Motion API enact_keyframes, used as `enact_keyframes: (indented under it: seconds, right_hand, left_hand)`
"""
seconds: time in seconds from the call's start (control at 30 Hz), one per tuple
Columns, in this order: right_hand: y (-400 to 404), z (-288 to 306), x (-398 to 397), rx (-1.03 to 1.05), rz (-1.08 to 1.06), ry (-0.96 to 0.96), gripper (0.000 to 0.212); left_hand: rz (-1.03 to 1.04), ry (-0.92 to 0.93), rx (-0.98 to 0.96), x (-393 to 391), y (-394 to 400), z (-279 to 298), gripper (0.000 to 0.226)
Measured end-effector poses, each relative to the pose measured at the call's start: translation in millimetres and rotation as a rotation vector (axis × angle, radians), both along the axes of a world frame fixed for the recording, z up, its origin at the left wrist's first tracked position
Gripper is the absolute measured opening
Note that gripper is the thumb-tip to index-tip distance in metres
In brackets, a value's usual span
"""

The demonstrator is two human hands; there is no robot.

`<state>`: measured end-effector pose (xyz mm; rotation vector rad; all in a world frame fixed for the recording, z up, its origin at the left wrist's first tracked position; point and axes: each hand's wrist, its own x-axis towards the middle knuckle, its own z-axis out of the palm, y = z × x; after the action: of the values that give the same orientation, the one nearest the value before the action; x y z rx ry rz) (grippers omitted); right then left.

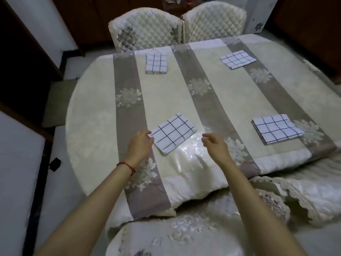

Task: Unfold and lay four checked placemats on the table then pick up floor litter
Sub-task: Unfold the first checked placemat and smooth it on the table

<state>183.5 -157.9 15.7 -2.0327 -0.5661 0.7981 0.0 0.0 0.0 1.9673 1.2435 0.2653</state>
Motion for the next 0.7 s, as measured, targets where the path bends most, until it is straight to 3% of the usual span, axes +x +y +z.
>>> enact_keyframes:
  seconds: [0.4,0.57,0.7]
  right_hand:
    - [96,-66,33,-0.229,0.035,-0.183,0.04]
    - [94,-72,24,-0.212,0.041,-0.196,0.02]
    - [87,-50,19,-0.014,-0.023,-0.141,0.002]
  left_hand:
    - [-0.004,0.198,0.068,54,38,-50,0.036]
    - [0.064,0.119,-0.121,49,40,-50,0.013]
    - [0.103,0.004,-0.215,41,32,-42,0.01]
